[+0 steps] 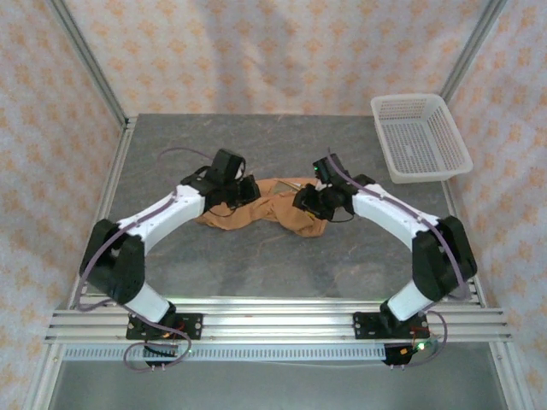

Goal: Fold the inside-out t-shirt

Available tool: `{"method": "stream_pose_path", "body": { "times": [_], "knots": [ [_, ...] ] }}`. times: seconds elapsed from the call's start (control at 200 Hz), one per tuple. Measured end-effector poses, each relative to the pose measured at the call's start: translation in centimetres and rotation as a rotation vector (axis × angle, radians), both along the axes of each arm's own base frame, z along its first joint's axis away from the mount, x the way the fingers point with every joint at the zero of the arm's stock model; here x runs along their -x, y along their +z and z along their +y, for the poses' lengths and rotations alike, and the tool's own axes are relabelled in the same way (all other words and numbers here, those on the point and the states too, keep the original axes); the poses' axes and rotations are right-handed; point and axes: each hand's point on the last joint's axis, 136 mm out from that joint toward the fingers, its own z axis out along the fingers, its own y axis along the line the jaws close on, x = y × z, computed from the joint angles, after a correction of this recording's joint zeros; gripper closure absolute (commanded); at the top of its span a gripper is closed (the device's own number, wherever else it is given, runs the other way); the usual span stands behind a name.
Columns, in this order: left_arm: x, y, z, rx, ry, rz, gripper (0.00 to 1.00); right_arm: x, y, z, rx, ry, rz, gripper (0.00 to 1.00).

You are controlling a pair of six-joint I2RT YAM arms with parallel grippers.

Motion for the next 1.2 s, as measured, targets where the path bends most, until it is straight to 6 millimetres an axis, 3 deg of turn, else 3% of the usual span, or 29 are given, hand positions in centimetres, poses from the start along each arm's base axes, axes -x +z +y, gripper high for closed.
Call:
{"method": "stream_pose_path", "body": {
  "times": [0.09, 0.19, 0.335, 0.405, 0.445, 0.485, 0.51, 0.661, 0.816, 0.986, 1.201],
  "knots": [
    [0.1, 0.6, 2.3, 0.003, 0.052, -0.015, 0.91, -0.2, -0.1, 2.0, 0.021, 0.029, -0.005, 0.53],
    [0.7, -1.3, 4.4, -0.014, 0.097, 0.027, 0.91, -0.9, 0.4, 4.7, 0.047, 0.063, -0.030, 0.49],
    [2.3, -3.7, 5.0, -0.025, 0.096, 0.095, 0.90, -1.8, -1.0, 6.6, 0.105, 0.080, -0.032, 0.52],
    [2.8, -4.1, 4.7, -0.012, 0.083, 0.109, 0.88, -1.9, -2.7, 5.8, 0.165, 0.073, -0.009, 0.65],
    [2.9, -4.2, 4.5, -0.001, 0.078, 0.112, 0.86, -1.9, -3.6, 5.2, 0.195, 0.065, 0.004, 0.85],
    [2.8, -4.2, 4.3, 0.012, 0.076, 0.111, 0.83, -2.1, -4.1, 4.7, 0.211, 0.058, 0.014, 1.00],
    [2.8, -4.2, 4.2, 0.020, 0.076, 0.108, 0.81, -2.2, -4.4, 4.3, 0.219, 0.054, 0.019, 1.00],
    [2.8, -3.6, 2.4, 0.060, 0.039, 0.082, 0.73, -2.9, -5.8, 1.4, 0.228, 0.002, 0.049, 1.00],
    [3.2, -3.9, -2.3, 0.093, -0.068, 0.061, 0.71, -2.5, -4.7, -1.5, 0.197, -0.042, 0.046, 1.00],
    [2.8, -5.3, -7.0, 0.144, -0.147, 0.069, 0.72, -2.7, -2.3, -1.4, 0.101, -0.043, -0.005, 1.00],
    [1.5, -4.9, -8.4, 0.199, -0.144, 0.047, 0.72, -2.0, -3.1, -1.2, 0.072, -0.029, 0.018, 1.00]
  ]
}}
